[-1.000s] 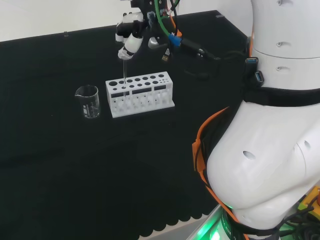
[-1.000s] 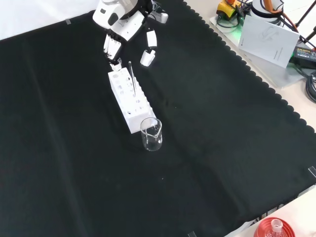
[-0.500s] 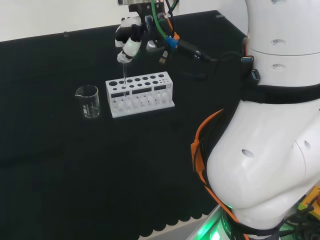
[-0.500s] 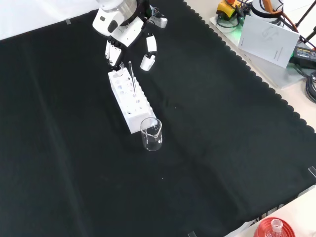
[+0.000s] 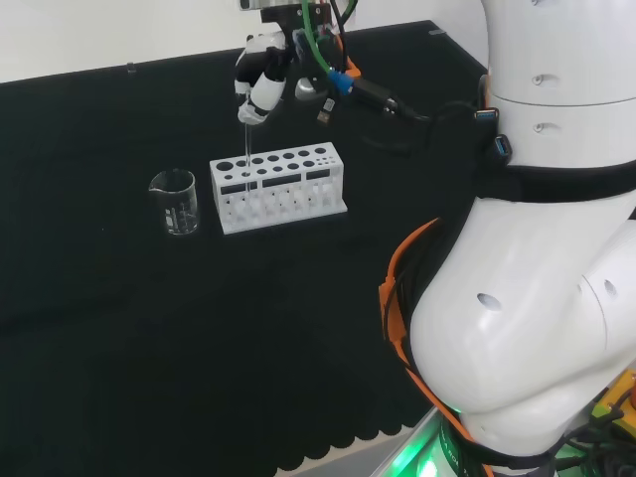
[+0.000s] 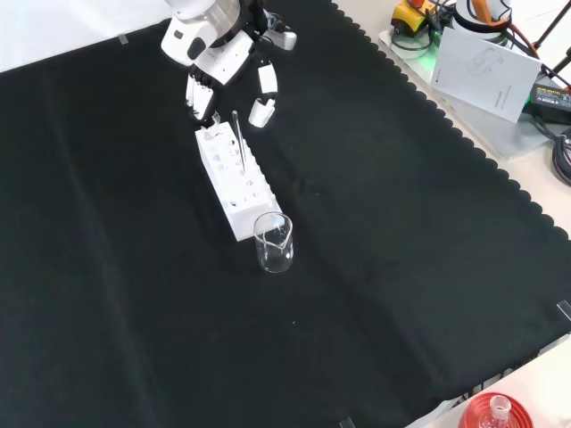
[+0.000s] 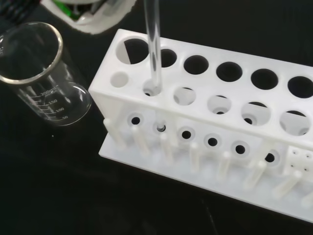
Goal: Take the glass rod from the white test tube rack.
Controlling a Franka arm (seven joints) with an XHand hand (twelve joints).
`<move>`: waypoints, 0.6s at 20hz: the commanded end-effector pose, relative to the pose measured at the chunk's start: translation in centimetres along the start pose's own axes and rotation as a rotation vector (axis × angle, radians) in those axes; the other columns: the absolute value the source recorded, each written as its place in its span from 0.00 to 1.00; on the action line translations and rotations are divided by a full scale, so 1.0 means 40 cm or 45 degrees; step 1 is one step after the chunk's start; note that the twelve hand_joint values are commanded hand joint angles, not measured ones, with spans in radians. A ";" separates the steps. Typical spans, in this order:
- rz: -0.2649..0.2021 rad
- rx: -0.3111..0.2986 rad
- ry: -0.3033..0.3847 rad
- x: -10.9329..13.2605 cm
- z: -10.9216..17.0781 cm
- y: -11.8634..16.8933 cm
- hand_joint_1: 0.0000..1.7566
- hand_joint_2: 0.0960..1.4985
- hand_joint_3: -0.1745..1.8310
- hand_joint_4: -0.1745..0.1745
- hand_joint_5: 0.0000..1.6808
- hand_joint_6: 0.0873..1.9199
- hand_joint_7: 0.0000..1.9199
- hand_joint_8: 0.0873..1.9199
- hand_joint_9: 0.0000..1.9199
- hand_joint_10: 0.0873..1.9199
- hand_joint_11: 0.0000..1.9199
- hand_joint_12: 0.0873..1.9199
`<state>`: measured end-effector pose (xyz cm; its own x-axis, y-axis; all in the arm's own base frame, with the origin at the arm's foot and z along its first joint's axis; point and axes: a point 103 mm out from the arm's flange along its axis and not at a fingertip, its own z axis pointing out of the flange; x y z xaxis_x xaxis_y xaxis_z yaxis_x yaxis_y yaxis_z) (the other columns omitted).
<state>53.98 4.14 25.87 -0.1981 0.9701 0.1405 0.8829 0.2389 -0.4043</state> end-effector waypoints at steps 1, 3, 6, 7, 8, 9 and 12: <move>0.010 0.000 0.008 -0.010 -0.003 0.000 0.52 0.39 0.43 0.00 0.23 0.52 0.34 0.47 0.39 0.42 0.34 0.67; 0.010 -0.003 0.014 -0.013 -0.004 0.001 0.52 0.39 0.43 0.00 0.23 0.52 0.34 0.47 0.39 0.42 0.34 0.67; 0.016 0.010 0.011 -0.009 -0.002 0.007 0.52 0.39 0.43 0.00 0.24 0.52 0.34 0.47 0.39 0.42 0.34 0.66; 0.017 0.014 0.005 -0.006 -0.001 0.011 0.52 0.39 0.43 0.00 0.24 0.52 0.34 0.47 0.39 0.42 0.35 0.66; 0.017 0.017 0.000 -0.003 -0.001 0.014 0.52 0.39 0.43 0.00 0.24 0.52 0.35 0.47 0.39 0.42 0.35 0.66; 0.017 0.018 -0.003 0.000 0.000 0.016 0.52 0.39 0.43 0.00 0.24 0.52 0.35 0.47 0.39 0.42 0.35 0.66; 0.017 0.030 -0.007 0.008 0.003 0.022 0.52 0.39 0.43 0.00 0.24 0.52 0.35 0.46 0.40 0.42 0.35 0.66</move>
<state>54.61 4.22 25.65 -0.1862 0.9732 0.1350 0.8803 0.2262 -0.4171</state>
